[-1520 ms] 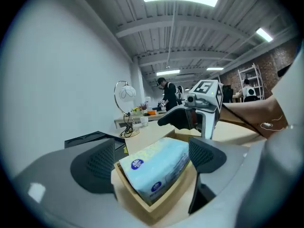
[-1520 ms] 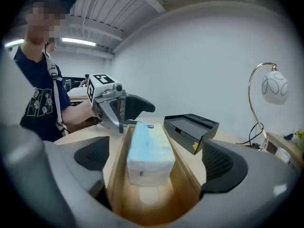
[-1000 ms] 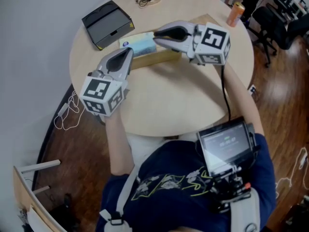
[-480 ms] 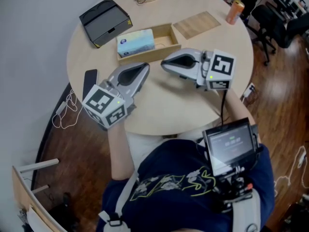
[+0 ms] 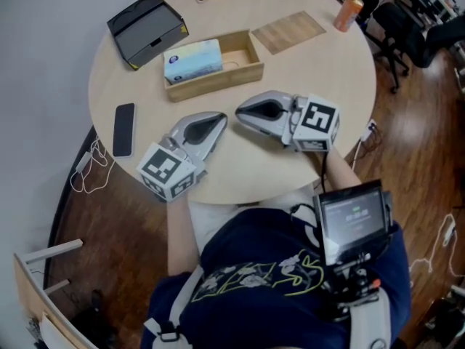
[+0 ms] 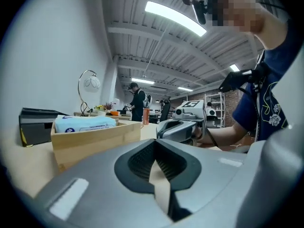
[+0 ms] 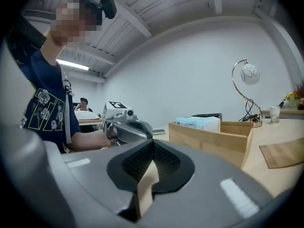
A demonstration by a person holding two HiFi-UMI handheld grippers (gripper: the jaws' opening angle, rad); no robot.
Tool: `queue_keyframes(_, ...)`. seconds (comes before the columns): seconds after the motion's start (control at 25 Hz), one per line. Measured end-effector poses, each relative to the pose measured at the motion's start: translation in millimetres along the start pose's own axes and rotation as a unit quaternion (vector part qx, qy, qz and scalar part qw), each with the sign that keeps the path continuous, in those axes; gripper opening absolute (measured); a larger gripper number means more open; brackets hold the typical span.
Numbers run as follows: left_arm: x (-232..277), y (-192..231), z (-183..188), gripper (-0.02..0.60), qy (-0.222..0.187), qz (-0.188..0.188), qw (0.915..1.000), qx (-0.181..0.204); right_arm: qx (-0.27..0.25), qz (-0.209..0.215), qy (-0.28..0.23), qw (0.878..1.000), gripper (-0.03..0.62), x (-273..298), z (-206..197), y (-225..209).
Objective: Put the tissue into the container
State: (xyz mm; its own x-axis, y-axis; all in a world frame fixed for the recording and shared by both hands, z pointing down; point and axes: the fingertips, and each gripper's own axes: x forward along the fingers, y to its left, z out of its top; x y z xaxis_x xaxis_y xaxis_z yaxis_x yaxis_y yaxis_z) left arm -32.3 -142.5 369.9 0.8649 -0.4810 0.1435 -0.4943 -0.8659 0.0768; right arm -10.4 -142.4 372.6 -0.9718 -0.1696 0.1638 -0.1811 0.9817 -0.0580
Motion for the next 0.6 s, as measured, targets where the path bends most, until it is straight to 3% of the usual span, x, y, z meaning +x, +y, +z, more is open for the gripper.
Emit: queue_keyframes(0.6,2.2,0.4,-2.1,0.003,0.0,0.008,1.0,0.004,-0.001,0.004,-0.002,1.0,0.0,-0.5,-1.7,1.6)
